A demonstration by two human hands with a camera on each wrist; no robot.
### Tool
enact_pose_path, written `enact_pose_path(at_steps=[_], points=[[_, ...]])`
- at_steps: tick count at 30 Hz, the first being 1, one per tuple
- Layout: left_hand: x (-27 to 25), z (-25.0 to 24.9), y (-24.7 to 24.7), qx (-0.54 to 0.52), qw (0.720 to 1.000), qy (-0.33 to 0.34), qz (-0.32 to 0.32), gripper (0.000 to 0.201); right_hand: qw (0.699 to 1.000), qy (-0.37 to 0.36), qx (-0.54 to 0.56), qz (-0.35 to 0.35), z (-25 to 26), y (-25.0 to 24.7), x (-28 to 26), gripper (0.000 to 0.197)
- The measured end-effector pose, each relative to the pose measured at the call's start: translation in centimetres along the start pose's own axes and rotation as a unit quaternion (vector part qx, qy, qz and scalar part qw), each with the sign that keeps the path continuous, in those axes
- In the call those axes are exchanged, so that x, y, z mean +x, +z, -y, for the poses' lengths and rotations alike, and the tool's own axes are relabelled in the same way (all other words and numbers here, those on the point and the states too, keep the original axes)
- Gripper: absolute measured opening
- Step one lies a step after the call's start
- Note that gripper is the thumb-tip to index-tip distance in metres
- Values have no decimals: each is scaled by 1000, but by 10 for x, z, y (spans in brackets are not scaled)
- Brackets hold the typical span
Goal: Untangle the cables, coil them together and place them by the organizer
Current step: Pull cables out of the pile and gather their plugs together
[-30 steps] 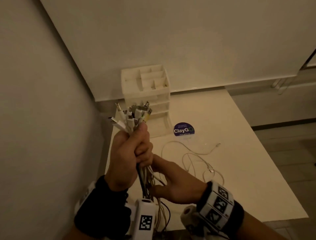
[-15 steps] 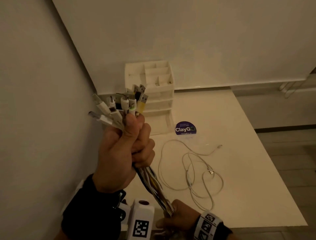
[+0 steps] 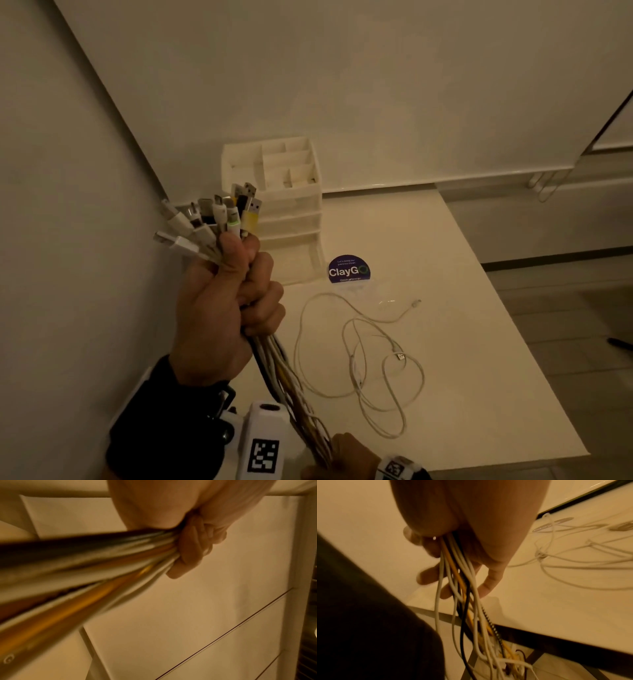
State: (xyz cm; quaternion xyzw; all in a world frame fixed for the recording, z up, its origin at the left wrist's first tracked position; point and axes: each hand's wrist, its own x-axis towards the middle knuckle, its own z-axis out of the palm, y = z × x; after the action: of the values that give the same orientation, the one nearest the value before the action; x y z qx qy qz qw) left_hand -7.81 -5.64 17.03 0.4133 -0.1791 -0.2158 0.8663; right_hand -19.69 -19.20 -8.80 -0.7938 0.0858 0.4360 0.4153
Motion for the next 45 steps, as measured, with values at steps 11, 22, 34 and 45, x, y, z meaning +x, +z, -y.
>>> enact_pose_path(at_steps=[11, 22, 34, 45], points=[[28, 25, -5, 10, 998, -13, -57, 45, 984, 56, -119, -122, -69, -180, -24, 14], [55, 49, 2, 17, 986, -19, -165, 21, 935, 191, -40, -298, -73, -228, 73, 51], [68, 56, -4, 115, 960, 48, -251, 31, 841, -106, 262, -462, -22, -244, 49, 13], [64, 59, 6, 110, 976, 55, -182, 47, 820, -457, 281, -199, 157, -186, -125, 18]])
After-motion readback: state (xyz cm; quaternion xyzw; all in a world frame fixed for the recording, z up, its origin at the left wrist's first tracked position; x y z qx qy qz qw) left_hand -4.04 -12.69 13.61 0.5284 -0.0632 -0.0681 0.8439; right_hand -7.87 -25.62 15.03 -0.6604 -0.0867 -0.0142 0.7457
